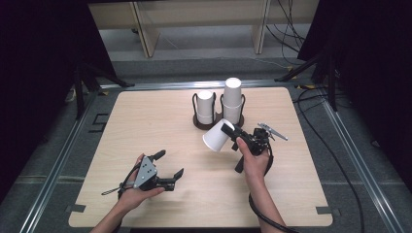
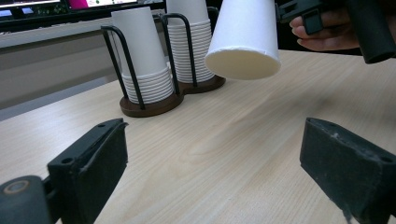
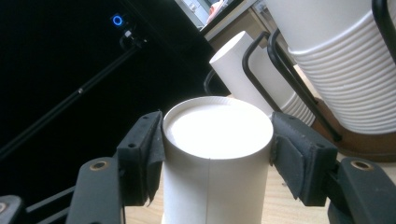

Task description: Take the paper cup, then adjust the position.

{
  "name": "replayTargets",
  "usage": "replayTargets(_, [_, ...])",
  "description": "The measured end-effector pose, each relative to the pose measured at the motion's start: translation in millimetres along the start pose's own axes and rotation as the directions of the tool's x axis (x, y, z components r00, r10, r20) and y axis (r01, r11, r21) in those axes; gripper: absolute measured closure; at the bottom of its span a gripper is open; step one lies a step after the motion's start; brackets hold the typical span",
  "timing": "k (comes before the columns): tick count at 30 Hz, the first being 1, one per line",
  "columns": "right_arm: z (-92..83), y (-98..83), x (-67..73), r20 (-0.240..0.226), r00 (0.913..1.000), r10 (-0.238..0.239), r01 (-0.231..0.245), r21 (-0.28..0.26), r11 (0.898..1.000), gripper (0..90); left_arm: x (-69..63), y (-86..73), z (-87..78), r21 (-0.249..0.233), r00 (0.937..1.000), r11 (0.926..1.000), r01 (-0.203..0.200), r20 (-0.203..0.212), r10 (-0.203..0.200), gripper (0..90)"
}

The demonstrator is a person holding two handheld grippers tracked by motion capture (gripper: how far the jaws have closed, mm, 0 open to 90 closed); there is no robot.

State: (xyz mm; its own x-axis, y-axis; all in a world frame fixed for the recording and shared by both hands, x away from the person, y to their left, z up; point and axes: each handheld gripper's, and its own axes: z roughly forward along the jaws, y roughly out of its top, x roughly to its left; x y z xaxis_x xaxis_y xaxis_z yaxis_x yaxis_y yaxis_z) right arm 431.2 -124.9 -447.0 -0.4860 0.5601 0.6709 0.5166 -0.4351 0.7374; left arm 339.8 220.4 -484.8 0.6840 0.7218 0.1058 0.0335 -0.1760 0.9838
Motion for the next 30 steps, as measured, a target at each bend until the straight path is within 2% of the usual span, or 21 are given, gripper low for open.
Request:
replayTargets(1, [0.7, -0.6, -0.2, 0.009, 0.9998, 0.018, -0.018, 0.003, 1.0, 37.2, 0.0, 1.0, -2.8, 0.027, 1.0, 0.9996, -0.003, -0.007, 0.004, 6.7])
replayTargets(4, [1.0, -1.7, -2.9, -0.007, 0.9999, 0.015, -0.015, 0.001, 1.0, 37.2, 0.2, 0.7, -4.3, 0.026, 0.9999, 0.9997, -0.001, -0.017, 0.001, 6.0])
replayTargets(5, [1.3, -2.4, -0.6, -0.007, 0.9976, 0.069, -0.069, 0.01, 0.998, 37.2, 0.2, 0.8, -4.8, 0.028, 0.9998, 0.9996, -0.001, -0.019, 0.002, 5.8])
replayTargets(6, [1.6, -2.1, -4.1, -0.011, 0.9996, 0.025, -0.025, 0.006, 1.0, 37.2, 0.0, 0.0, -3.1, 0.001, 0.9999, 1.0, 0.003, -0.016, -0.003, 5.6])
replayTargets(8, [1.7, -2.4, -4.4, -0.008, 0.9991, 0.043, -0.043, 0.004, 0.999, 37.2, -0.6, 0.2, -3.2, 0.004, 0.9999, 1.0, 0.003, -0.016, -0.003, 5.1])
replayTargets(9, [2.3, -2.6, -5.0, -0.015, 0.9985, 0.053, -0.053, 0.005, 0.999, 37.2, -1.2, 0.1, -2.7, 0.004, 0.9999, 1.0, 0.0, -0.012, 0.0, 5.0])
replayTargets(10, [1.8, -3.1, -2.5, -0.014, 0.995, 0.099, -0.098, 0.016, 0.995, 37.2, -2.1, 0.6, -4.1, 0.028, 0.9999, 0.9996, -0.005, -0.012, 0.005, 4.8])
replayTargets(11, [3.0, -3.1, -6.3, -0.015, 0.9984, 0.054, -0.054, 0.009, 0.998, 37.2, -2.6, 0.5, -3.5, 0.029, 0.9999, 0.9995, -0.01, -0.007, 0.01, 4.4])
replayTargets(12, [3.0, -3.2, -5.4, -0.01, 0.998, 0.062, -0.062, 0.012, 0.998, 37.3, -3.1, 0.7, -3.6, 0.042, 0.9999, 0.999, -0.013, 0.001, 0.013, 3.7])
replayTargets(13, [3.4, -3.5, -3.2, -0.019, 0.9937, 0.11, -0.11, 0.03, 0.994, 37.2, -3.5, 0.0, -0.5, 0.024, 0.9999, 0.9997, -0.008, 0.011, 0.008, 3.0])
replayTargets(14, [4.7, -3.2, -6.6, -0.003, 0.9983, 0.059, -0.058, 0.02, 0.998, 37.3, -3.6, 1.0, -1.4, 0.048, 0.9999, 0.9988, -0.013, 0.007, 0.012, 2.3])
replayTargets(15, [5.1, -3.6, -7.6, -0.028, 0.9974, 0.067, -0.066, 0.022, 0.998, 37.2, -4.0, 0.8, 1.6, 0.031, 0.9999, 0.9995, -0.011, 0.011, 0.01, 1.6])
replayTargets(16, [4.7, -3.0, -7.3, -0.016, 0.9971, 0.075, -0.074, 0.03, 0.997, 37.3, -4.2, 2.1, 2.4, 0.049, 0.9998, 0.9986, -0.018, 0.013, 0.017, 0.9])
replayTargets(17, [4.8, -3.0, -9.2, -0.014, 0.9981, 0.061, -0.06, 0.024, 0.998, 37.2, -4.8, 1.9, 5.8, 0.028, 0.9998, 0.9996, -0.011, 0.017, 0.011, 0.0])
replayTargets(18, [4.8, -3.5, -8.1, -0.026, 0.9949, 0.097, -0.097, 0.029, 0.995, 37.2, -5.4, 3.6, 6.8, 0.046, 0.9997, 0.9988, -0.016, 0.017, 0.015, 0.0])
replayTargets(19, [5.5, -3.7, -10.3, -0.021, 0.9963, 0.083, -0.083, 0.022, 0.996, 37.2, -6.5, 4.2, 10.7, 0.035, 0.9996, 0.9992, -0.018, 0.023, 0.017, 0.0])
replayTargets(24, [0.9, -5.7, -14.0, -0.013, 0.9911, 0.132, -0.132, 0.029, 0.991, 37.3, -8.6, 11.1, 28.3, 0.038, 0.9984, 0.9985, -0.039, 0.041, 0.038, 0.0])
replayTargets(25, [-0.3, -5.8, -12.2, -0.02, 0.9827, 0.184, -0.183, 0.028, 0.983, 37.2, -8.5, 11.8, 31.4, 0.026, 0.9984, 0.999, -0.036, 0.044, 0.035, 0.0])
replayTargets(27, [-2.5, -5.3, -16.2, -0.018, 0.9878, 0.155, -0.155, 0.017, 0.988, 37.3, -7.6, 14.7, 37.2, 0.029, 0.9983, 0.999, -0.033, 0.048, 0.031, 0.0])
replayTargets(29, [-4.0, -5.2, -17.5, -0.011, 0.9847, 0.174, -0.174, 0.009, 0.985, 37.2, -8.2, 16.8, 45.1, 0.01, 0.998, 0.9997, -0.021, 0.059, 0.021, 0.0])
replayTargets(30, [-5.1, -5.4, -18.5, -0.022, 0.9831, 0.182, -0.182, 0.003, 0.983, 37.2, -8.7, 18.8, 46.1, 0.026, 0.9976, 0.9991, -0.034, 0.062, 0.032, 0.0])
